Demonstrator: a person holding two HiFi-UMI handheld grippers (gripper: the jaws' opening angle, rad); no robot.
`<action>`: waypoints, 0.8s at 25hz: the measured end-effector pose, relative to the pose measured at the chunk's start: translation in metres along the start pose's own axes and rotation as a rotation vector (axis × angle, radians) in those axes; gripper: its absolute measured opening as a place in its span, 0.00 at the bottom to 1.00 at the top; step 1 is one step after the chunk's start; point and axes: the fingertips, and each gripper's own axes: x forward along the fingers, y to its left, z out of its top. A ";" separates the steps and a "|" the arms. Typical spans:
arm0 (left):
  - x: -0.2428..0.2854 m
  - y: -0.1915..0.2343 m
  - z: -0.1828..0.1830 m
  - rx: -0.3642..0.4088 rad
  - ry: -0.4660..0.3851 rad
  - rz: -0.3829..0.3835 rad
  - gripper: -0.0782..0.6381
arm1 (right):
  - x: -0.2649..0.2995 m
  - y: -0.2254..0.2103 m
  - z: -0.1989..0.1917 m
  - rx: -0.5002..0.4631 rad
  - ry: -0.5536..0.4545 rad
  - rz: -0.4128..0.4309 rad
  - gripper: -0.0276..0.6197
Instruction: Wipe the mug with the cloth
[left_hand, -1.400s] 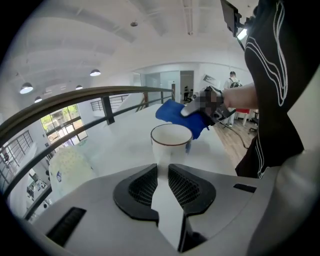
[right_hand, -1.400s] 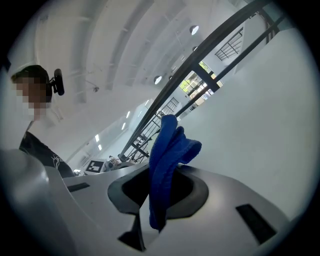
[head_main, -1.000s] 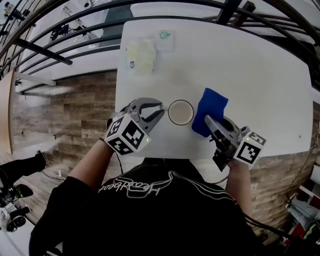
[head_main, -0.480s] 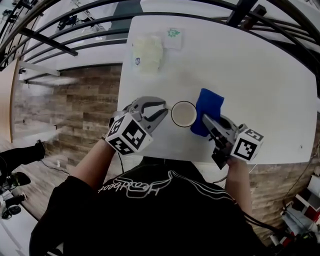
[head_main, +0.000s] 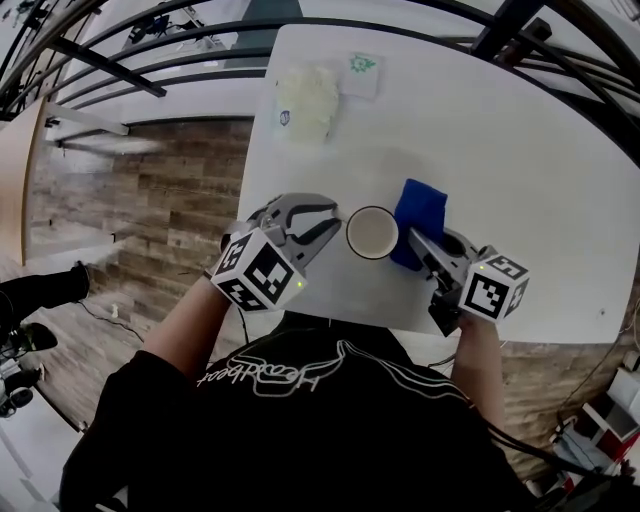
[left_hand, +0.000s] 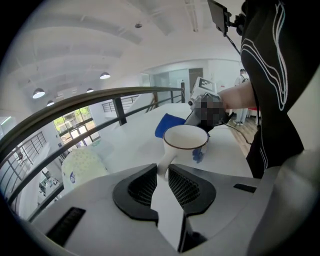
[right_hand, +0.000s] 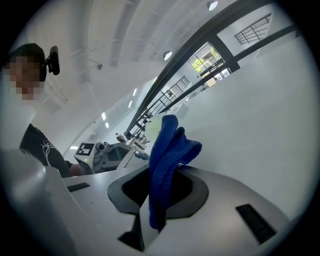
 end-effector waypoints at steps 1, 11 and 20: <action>0.001 0.001 0.002 0.007 0.001 -0.001 0.20 | -0.005 -0.001 0.007 -0.001 -0.014 0.013 0.14; 0.005 0.006 -0.001 0.081 0.031 -0.048 0.20 | -0.014 0.022 0.049 -0.076 -0.064 0.222 0.14; 0.015 0.018 0.003 0.103 0.031 -0.105 0.20 | 0.009 0.031 0.053 -0.147 0.076 0.375 0.14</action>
